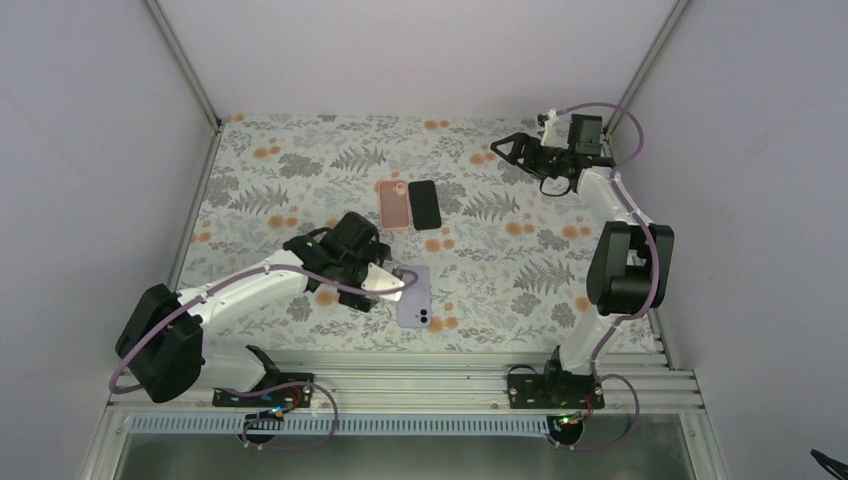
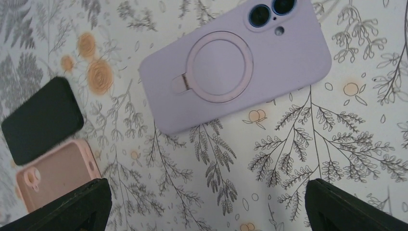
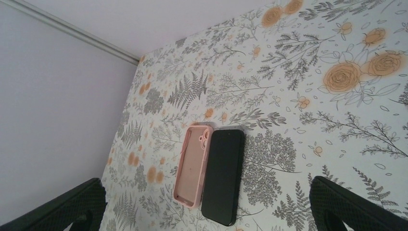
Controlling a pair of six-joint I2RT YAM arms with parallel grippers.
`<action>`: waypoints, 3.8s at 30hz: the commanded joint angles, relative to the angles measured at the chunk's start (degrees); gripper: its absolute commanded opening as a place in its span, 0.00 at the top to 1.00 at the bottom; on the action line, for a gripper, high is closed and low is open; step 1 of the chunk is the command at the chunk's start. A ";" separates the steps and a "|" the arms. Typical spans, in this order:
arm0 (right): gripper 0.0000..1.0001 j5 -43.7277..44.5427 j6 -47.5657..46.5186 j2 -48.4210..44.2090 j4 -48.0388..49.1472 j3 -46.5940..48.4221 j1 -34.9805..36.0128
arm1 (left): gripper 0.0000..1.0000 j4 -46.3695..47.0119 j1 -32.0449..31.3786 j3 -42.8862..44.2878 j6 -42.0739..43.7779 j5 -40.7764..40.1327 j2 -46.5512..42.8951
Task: Take the phone out of the phone case
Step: Pick up the phone at the center of the board.
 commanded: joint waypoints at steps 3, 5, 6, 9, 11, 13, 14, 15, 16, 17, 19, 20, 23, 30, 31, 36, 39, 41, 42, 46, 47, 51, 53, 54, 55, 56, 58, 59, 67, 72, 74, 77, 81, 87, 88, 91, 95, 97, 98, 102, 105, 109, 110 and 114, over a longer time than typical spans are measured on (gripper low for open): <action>0.01 -1.49 0.52 -2.44 2.58 -0.66 -0.61 | 0.00 9.52 -4.85 -2.02 8.73 -7.91 2.71; 0.01 -1.61 0.63 -2.69 2.66 -0.75 -0.71 | 0.00 10.81 -6.15 -2.05 8.62 -8.99 4.37; 0.01 -1.69 0.60 -2.82 2.74 -0.79 -0.73 | 0.00 11.08 -6.67 -2.17 8.69 -9.37 5.09; 0.01 -1.57 0.60 -3.21 2.77 -1.01 -0.99 | 0.00 12.74 -7.76 -3.47 9.54 -9.59 6.62; 0.01 -1.42 0.83 -3.32 2.75 -1.04 -1.39 | 0.00 13.96 -8.33 -4.53 10.36 -10.03 7.37; 0.01 -1.22 1.23 -3.26 2.87 -1.29 -1.87 | 0.00 15.26 -8.89 -4.85 10.33 -10.18 8.05; 0.01 -1.37 1.48 -3.21 3.03 -1.45 -2.06 | 0.00 15.45 -9.13 -4.68 10.11 -10.00 8.52; 0.01 -1.59 1.82 -3.26 3.33 -1.76 -2.21 | 0.00 15.54 -9.39 -4.34 9.69 -9.75 9.07; 0.01 -2.02 2.17 -3.12 3.70 -2.05 -2.38 | 0.00 15.45 -9.71 -4.00 9.21 -9.34 9.44; 0.01 -2.33 2.44 -3.08 3.94 -2.28 -2.52 | 0.00 15.49 -10.12 -3.81 8.80 -8.89 9.82; 0.01 -2.58 2.62 -2.90 4.07 -2.44 -2.73 | 0.00 16.45 -11.30 -3.71 8.16 -8.78 10.61; 0.01 -2.60 2.69 -2.91 4.07 -2.46 -2.86 | 0.00 17.15 -11.99 -3.72 7.75 -8.97 11.16; 0.01 -2.97 3.07 -2.57 4.16 -2.46 -3.14 | 0.00 18.19 -13.79 -2.88 5.91 -9.44 13.61; 0.01 -3.50 3.42 -1.94 3.93 -1.65 -3.49 | 0.00 19.77 -15.44 1.45 1.31 -9.29 19.01; 0.01 -3.51 3.41 -1.96 3.97 -1.71 -3.47 | 0.00 19.64 -15.45 2.64 0.46 -9.05 19.94; 0.01 -3.63 3.42 -2.31 3.90 -1.75 -3.85 | 0.00 18.62 -15.69 9.68 -2.94 -7.55 24.93; 0.01 -4.07 3.33 -1.88 3.00 -0.40 -4.29 | 0.00 15.44 -15.69 15.62 -5.75 -5.91 28.74; 0.01 -4.52 3.28 -1.60 2.38 0.48 -4.86 | 0.00 11.52 -15.35 20.07 -7.04 -3.79 31.93; 0.01 -4.58 3.20 -1.58 2.06 0.77 -5.27 | 0.00 9.74 -15.14 21.90 -7.12 -2.72 33.06; 0.01 -5.11 3.57 -1.99 2.65 0.16 -6.35 | 0.00 2.91 -13.68 28.53 -6.98 -0.16 38.59; 0.01 -5.22 3.54 -2.24 2.82 -0.04 -6.53 | 0.00 0.75 -13.29 30.64 -6.84 0.27 40.14; 0.01 -5.57 3.63 -2.29 2.48 0.52 -7.20 | 0.00 -7.48 -11.08 38.71 -6.50 1.65 45.29; 0.01 -5.72 3.36 -2.13 1.90 1.18 -7.25 | 0.00 -10.42 -10.36 41.32 -6.57 2.14 46.97; 0.01 -5.72 3.35 -2.31 2.06 1.02 -7.27 | 0.00 -11.33 -10.14 41.47 -6.28 2.35 47.23; 0.01 -5.80 3.48 -2.74 2.38 0.62 -7.25 | 0.00 -11.79 -10.02 41.18 -5.91 2.16 47.41; 0.01 -5.79 3.42 -3.07 2.68 0.11 -7.29 | 0.00 -12.17 -10.01 40.70 -5.42 1.66 47.56; 0.01 -5.74 3.26 -3.45 2.84 -0.46 -7.31 | 0.00 -13.62 -9.88 40.26 -4.72 0.90 47.79; 0.01 -5.88 3.22 -3.52 2.84 -0.61 -7.39 | 0.00 -14.42 -9.69 40.11 -4.56 0.81 47.79; 0.01 -6.35 3.72 -3.97 4.02 -2.11 -7.36 | 0.10 -12.83 -7.74 35.54 -4.35 -3.24 45.41; 0.01 -6.71 3.94 -3.78 4.42 -2.44 -7.38 | 0.26 -13.08 -7.88 33.36 -7.00 -4.70 43.55; 0.01 -6.71 3.94 -3.66 4.42 -2.36 -7.34 | 0.28 -12.87 -8.17 32.63 -8.99 -5.59 43.00; 0.01 -6.77 3.94 -3.66 4.49 -2.50 -7.35 | 0.27 -11.58 -8.52 31.21 -11.70 -7.92 42.42; 0.01 -7.04 4.02 -3.39 4.66 -2.73 -7.40 | 0.13 -11.26 -8.51 30.59 -13.83 -9.70 43.64; 0.01 -7.40 3.88 -3.63 4.69 -2.96 -7.38 | 0.15 -13.21 -8.52 32.59 -13.36 -8.99 46.34; 0.01 -7.38 3.86 -3.79 4.75 -3.09 -7.35 | 0.17 -13.64 -8.51 32.98 -13.28 -8.88 46.62; 0.01 -7.38 3.68 -4.12 4.89 -3.31 -7.37 | 0.26 -13.94 -8.54 33.48 -13.32 -8.67 46.50; 0.01 -7.61 3.74 -4.45 5.27 -3.78 -7.33 | 0.37 -13.37 -8.38 34.46 -15.20 -6.07 44.35; 0.01 -8.23 3.70 -4.64 5.75 -3.85 -7.36 | 0.42 -13.00 -8.16 34.87 -16.75 -3.25 42.41; 0.01 -8.82 3.75 -4.72 6.04 -3.93 -7.33 | 0.43 -12.90 -7.87 35.08 -17.47 -1.31 41.55; 0.01 -10.03 2.71 -5.16 6.13 -3.74 -7.35 | 0.46 -11.99 -6.59 35.94 -21.31 4.11 38.70; 0.01 -9.09 2.79 -5.96 5.83 -4.07 -7.41 | 0.48 -10.33 -5.58 36.05 -24.14 6.08 36.44; 0.00 -9.36 3.35 -7.37 5.91 -5.92 -7.39 | 0.51 -8.07 -3.58 36.84 -28.47 8.40 34.28; 0.01 -9.69 3.48 -7.70 5.92 -6.62 -7.36 | 0.51 -7.40 -3.12 37.05 -29.35 8.69 33.78; 0.05 -11.94 3.61 -8.10 5.13 -9.71 -7.20 | 0.52 -3.60 -1.50 37.61 -33.35 8.55 31.62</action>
